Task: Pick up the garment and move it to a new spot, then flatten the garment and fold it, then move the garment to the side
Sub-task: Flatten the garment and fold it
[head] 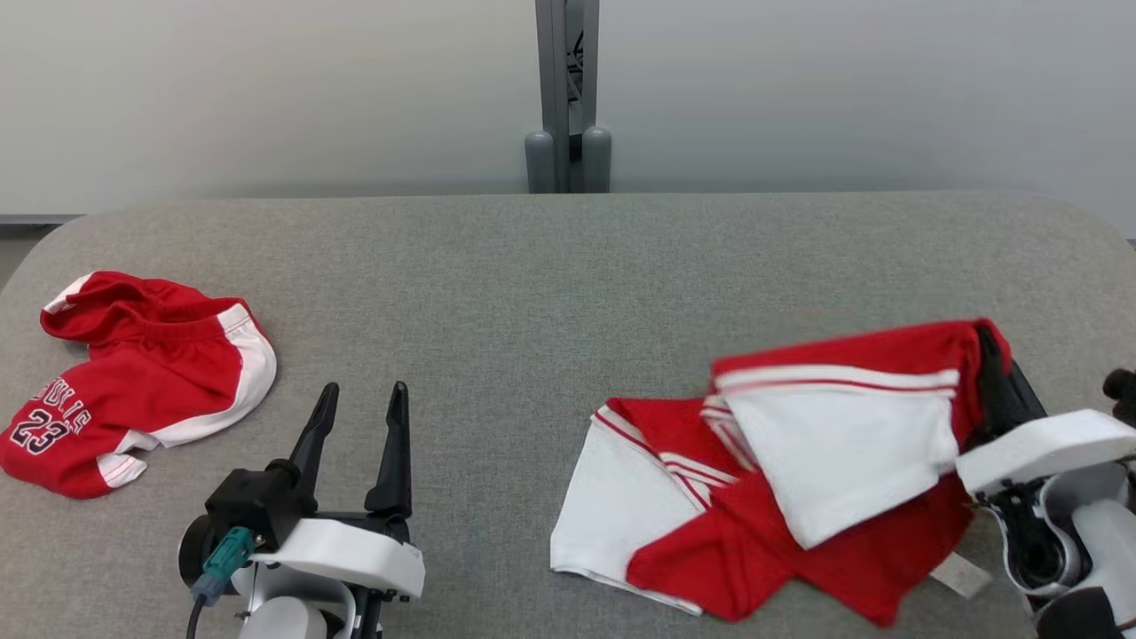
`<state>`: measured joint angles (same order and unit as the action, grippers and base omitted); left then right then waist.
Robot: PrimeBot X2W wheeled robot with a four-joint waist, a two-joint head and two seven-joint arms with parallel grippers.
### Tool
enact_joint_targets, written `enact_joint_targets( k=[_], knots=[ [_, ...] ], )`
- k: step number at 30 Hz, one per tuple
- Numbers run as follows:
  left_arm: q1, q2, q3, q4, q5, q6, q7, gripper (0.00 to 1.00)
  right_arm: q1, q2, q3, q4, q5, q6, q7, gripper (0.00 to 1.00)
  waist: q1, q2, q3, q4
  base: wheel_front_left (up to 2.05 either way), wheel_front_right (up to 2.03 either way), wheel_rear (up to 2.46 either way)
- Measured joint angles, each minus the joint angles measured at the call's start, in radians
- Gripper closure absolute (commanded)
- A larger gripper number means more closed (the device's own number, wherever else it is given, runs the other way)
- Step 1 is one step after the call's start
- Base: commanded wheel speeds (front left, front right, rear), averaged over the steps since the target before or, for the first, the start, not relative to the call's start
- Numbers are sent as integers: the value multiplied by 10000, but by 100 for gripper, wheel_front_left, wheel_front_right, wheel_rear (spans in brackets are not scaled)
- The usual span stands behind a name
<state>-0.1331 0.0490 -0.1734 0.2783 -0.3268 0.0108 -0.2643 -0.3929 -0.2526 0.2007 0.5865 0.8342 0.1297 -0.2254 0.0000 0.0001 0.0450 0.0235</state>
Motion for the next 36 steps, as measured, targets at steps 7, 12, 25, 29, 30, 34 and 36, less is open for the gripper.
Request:
enact_joint_targets(
  k=[7, 12, 25, 29, 30, 34, 36],
  knots=[
    [-196, -6, -96, 86, 12, 2, 0, 0, -757, -198, -35, 3133, -272, -2, -36, 0, 0, 0, 328, -13, 0, 0, 0],
    [-228, -6, -100, 155, 40, 4, 0, 0, -1360, -391, 40, 4339, -556, -2, 29, 0, 0, 0, 394, -133, 0, 0, 0],
    [-184, -4, -48, 159, 36, 33, 0, 0, -1849, -894, 171, 2788, -1685, -2, -343, 0, 0, 0, -16, -473, 0, 0, 0],
    [-151, -10, -21, 36, 38, 31, 0, 0, -579, -431, -606, -616, -2506, -2, -362, 0, 0, 0, -150, -602, 0, 0, 0],
    [-138, -4, -29, 21, 40, 25, 0, 0, -190, -247, -629, -1262, -2704, -2, -360, 0, 0, -1, -176, -623, 0, 0, 0],
    [-81, -6, -96, 2, 54, 4, 0, 0, 1044, 343, -677, -3407, -3841, 0, -364, 0, 0, 0, -215, -669, 0, 0, 0],
    [-18, -8, -165, 38, 73, 4, 0, 0, 1625, 763, -784, -3985, -4057, -2, -364, 0, 0, 0, -242, -677, 0, 0, 0]
  ],
)
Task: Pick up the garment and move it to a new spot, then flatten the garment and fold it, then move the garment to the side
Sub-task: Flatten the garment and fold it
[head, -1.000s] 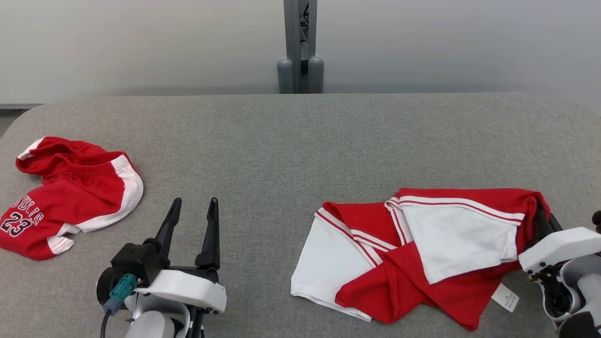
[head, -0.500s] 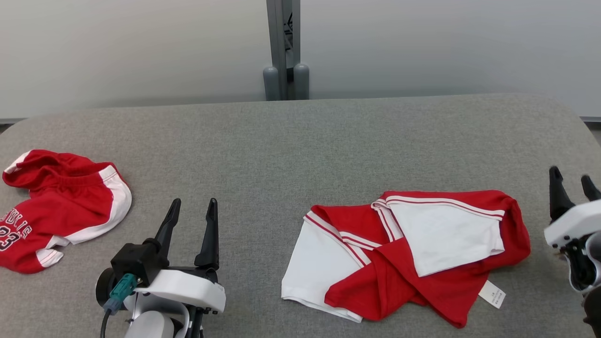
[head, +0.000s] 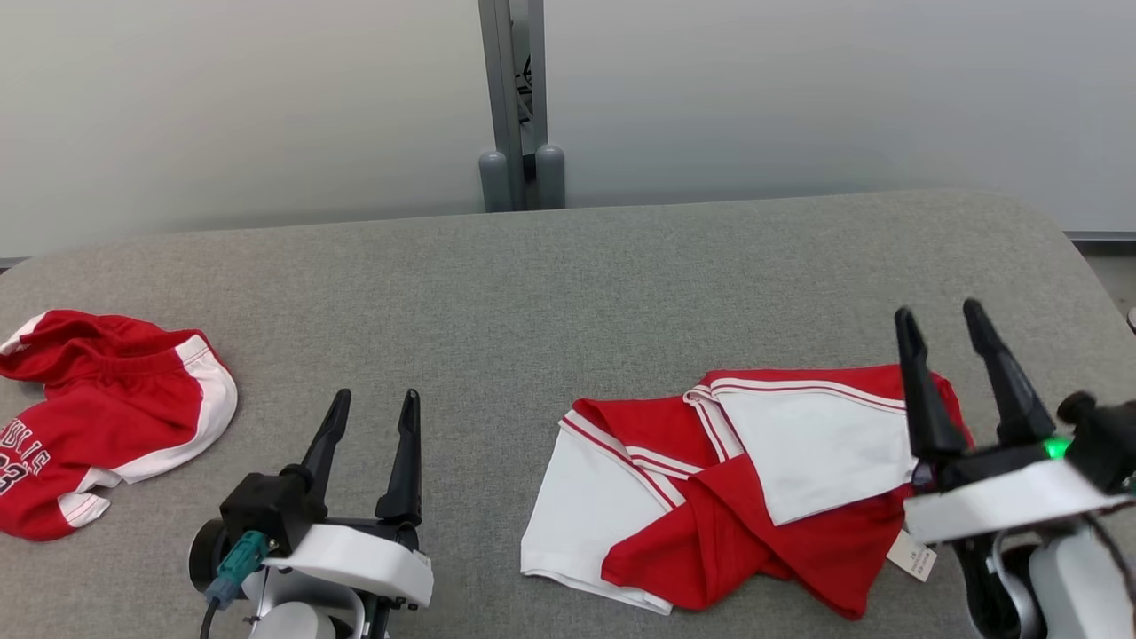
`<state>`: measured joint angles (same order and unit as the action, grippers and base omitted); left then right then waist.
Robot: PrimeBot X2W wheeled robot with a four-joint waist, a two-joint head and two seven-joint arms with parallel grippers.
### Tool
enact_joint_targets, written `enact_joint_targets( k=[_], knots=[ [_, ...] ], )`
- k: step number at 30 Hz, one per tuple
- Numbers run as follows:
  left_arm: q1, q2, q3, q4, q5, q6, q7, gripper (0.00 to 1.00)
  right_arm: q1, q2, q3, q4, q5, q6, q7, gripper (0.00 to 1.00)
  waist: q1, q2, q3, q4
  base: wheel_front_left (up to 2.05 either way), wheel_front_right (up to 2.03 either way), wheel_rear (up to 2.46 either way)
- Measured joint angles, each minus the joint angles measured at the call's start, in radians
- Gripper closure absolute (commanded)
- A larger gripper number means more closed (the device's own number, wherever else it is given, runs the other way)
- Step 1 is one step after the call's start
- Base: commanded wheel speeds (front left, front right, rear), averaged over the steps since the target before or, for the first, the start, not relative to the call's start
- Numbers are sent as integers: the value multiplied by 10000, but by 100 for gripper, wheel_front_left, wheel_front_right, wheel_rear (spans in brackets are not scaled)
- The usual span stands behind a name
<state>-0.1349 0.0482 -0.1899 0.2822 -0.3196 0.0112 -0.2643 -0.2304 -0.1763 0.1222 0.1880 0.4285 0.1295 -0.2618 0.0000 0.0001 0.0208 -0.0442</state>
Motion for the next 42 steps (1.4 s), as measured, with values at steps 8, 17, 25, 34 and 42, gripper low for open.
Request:
enact_joint_targets(
  k=[8, 17, 25, 34, 42],
  knots=[
    [91, 0, -161, 184, 40, 0, 0, 0, 1044, 468, 173, -349, -876, 0, 0, 0, 0, 0, -43, 12, 0, 0, 0],
    [19, -36, -1896, 2253, -570, -1254, 113, 0, 996, 558, -96, -341, -957, 0, 0, 0, 0, 0, 66, -95, 0, 0, 0],
    [-1405, 21, -3503, 4056, -1653, -1409, 1601, 0, 938, 734, -199, -322, -1141, 0, 0, 0, 0, 0, 507, -238, 0, 0, 0],
    [-2174, 495, -4688, 4472, -2752, -1419, 2389, 0, 709, 830, -201, -263, -1187, 0, 0, 0, 0, 0, 936, -491, 0, 0, 0],
    [-2636, 617, -5428, 4644, -3511, -1409, 2773, 100, 555, 838, -207, -272, -1198, 0, 0, 0, 0, 0, 1172, -618, 0, 0, 0]
  ],
)
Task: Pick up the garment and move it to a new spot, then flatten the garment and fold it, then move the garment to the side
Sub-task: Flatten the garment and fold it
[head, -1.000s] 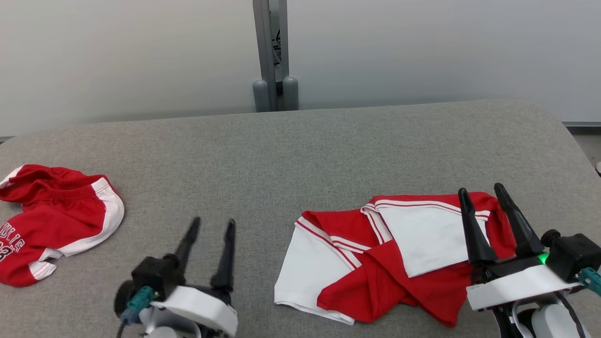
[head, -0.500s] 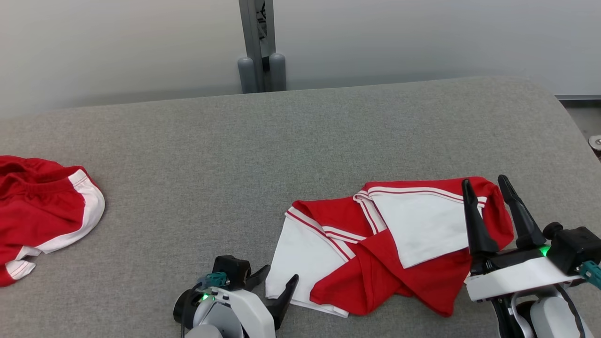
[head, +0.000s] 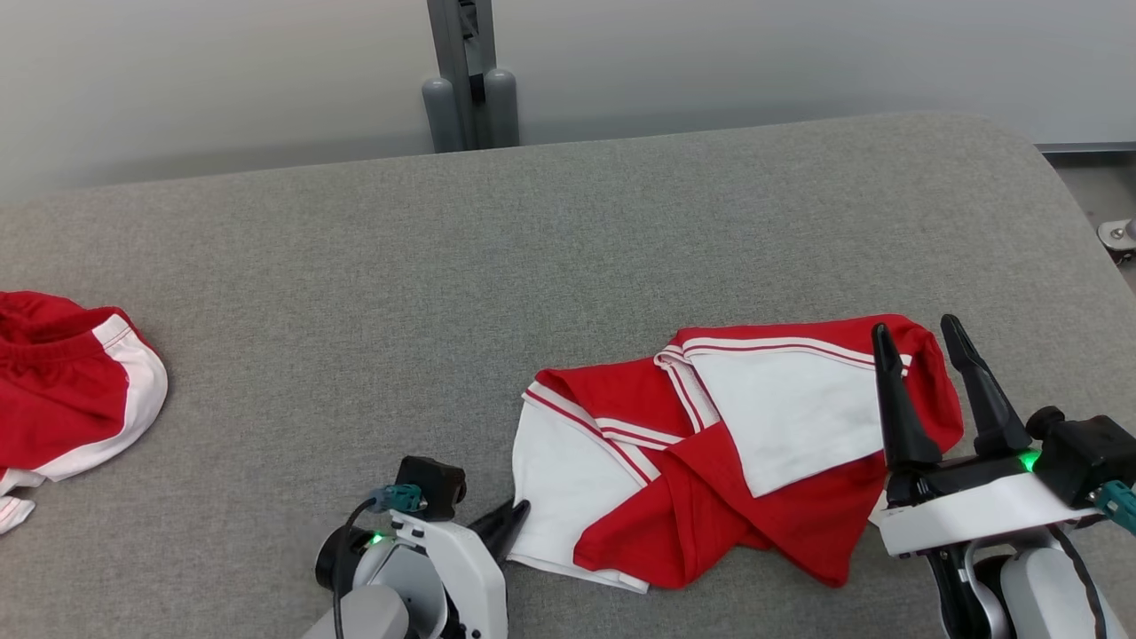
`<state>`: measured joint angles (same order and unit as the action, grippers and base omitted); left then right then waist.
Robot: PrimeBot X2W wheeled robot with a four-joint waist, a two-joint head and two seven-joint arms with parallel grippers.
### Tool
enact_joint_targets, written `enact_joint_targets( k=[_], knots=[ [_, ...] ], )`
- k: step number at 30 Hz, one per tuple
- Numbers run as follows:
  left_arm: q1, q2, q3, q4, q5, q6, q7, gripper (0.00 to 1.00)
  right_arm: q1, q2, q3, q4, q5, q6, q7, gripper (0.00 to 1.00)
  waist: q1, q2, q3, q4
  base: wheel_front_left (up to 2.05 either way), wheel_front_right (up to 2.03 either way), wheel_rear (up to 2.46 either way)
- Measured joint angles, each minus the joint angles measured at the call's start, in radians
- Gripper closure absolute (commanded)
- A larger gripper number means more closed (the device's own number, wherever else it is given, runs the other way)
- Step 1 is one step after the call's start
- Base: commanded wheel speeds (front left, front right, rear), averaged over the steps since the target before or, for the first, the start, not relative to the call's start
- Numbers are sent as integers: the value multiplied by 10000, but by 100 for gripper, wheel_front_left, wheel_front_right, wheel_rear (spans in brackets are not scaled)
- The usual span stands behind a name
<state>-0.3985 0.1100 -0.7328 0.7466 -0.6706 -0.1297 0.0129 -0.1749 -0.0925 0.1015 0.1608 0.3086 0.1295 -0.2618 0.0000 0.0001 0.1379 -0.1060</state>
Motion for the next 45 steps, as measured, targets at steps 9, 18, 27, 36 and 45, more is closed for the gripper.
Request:
enact_joint_targets(
  k=[9, 18, 27, 36, 45],
  knots=[
    [-135, 221, 31, 209, -357, 84, -1160, 100, -1, 10, 36, 127, -50, 0, 0, 0, 0, 0, -206, 18, 0, 0, 0],
    [-1774, 790, 1014, 533, -50, 1325, -2458, 100, -11, 23, 255, 140, -104, 0, 0, 0, 0, 0, -274, -171, 0, 0, 0],
    [-3976, 1703, 2011, -35, 1018, 2201, -2738, 100, -313, 161, 395, 113, -84, 0, 0, 0, 0, 0, 103, -593, 0, 0, 0],
    [-4318, 1547, 1634, 1603, 1509, 2010, -2729, 0, -563, 276, 460, 173, -10, 0, 0, 0, 0, -1, 457, -980, 0, 0, 0],
    [-4525, 1450, 2556, 732, 1918, 2397, -2746, 0, -614, 299, 314, 226, -86, 0, 0, 0, 0, 0, 376, -621, 0, 0, 0]
  ],
)
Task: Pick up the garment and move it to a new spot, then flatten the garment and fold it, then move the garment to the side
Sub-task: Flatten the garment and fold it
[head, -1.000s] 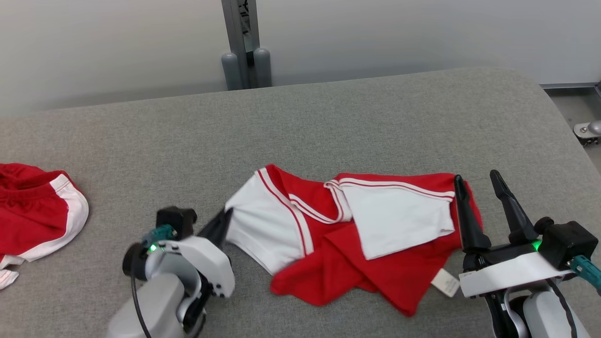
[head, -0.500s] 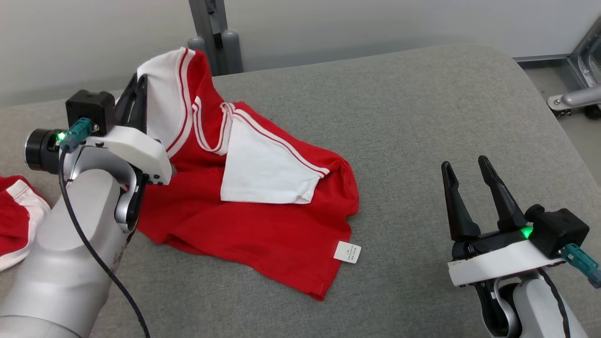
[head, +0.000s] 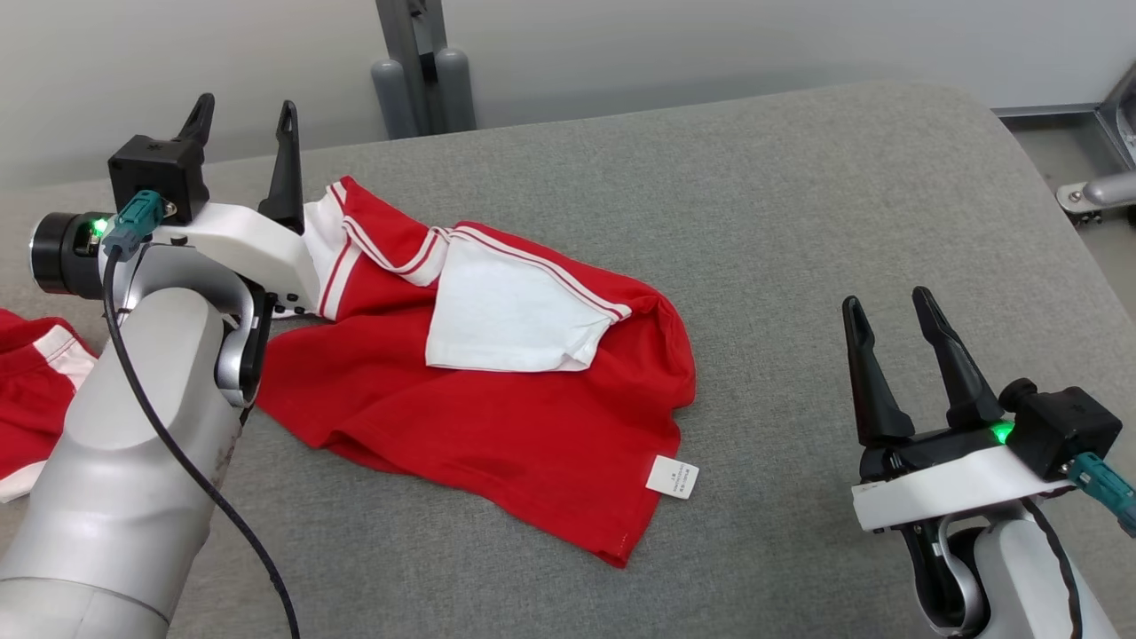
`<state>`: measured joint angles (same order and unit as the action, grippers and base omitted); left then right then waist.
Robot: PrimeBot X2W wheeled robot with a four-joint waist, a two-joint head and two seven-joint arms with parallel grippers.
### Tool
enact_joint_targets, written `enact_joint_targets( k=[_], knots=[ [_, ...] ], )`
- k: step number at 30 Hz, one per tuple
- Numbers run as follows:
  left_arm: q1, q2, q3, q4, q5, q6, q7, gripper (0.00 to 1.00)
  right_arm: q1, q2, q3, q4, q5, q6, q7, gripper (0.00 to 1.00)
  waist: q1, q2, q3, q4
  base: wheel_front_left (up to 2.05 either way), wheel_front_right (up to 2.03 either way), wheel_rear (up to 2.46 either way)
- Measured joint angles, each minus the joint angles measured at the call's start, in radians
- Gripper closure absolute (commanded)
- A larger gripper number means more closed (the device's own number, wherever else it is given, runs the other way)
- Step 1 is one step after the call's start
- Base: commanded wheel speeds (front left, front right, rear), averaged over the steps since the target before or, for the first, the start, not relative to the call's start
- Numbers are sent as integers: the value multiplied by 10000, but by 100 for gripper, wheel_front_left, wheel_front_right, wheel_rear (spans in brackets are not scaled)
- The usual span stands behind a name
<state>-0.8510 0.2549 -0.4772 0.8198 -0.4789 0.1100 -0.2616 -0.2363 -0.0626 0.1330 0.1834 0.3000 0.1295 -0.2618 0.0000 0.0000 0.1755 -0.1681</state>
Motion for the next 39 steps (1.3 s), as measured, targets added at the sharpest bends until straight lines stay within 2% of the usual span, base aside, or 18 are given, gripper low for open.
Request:
enact_joint_targets(
  k=[7, 11, 18, 28, 35, 39],
  knots=[
    [760, -6, 1003, -1639, 487, 132, -4, 0, 18, -98, -52, -52, -79, 0, 0, 0, 0, 0, -352, 476, 0, 0, 0],
    [1779, -190, 1492, -2589, 727, 8, -17, 0, 130, -196, -75, -136, -113, 0, 0, 0, 0, 0, -579, 778, 0, 0, 0],
    [4188, -943, 2382, -3933, 1118, -274, -15, 0, 284, -336, -113, -155, -391, 2, 0, 0, 0, 0, -958, 1349, 0, 0, 0],
    [6683, -1871, 3321, -4755, 2125, -924, -17, 0, 513, -483, -6, -4, -483, 0, 0, 0, 0, 0, -1401, 1986, 0, 0, 0],
    [7135, -2040, 3718, -4936, 2414, -1156, -17, 0, 574, -629, 42, 176, -537, 2, 0, 0, 0, 0, -1473, 2254, 0, 0, 0],
    [7139, -2054, 3645, -5156, 2040, -1225, -17, 0, 439, -696, 198, 207, -552, 0, 0, 0, 0, 0, -1368, 2340, 0, 0, 0]
  ],
)
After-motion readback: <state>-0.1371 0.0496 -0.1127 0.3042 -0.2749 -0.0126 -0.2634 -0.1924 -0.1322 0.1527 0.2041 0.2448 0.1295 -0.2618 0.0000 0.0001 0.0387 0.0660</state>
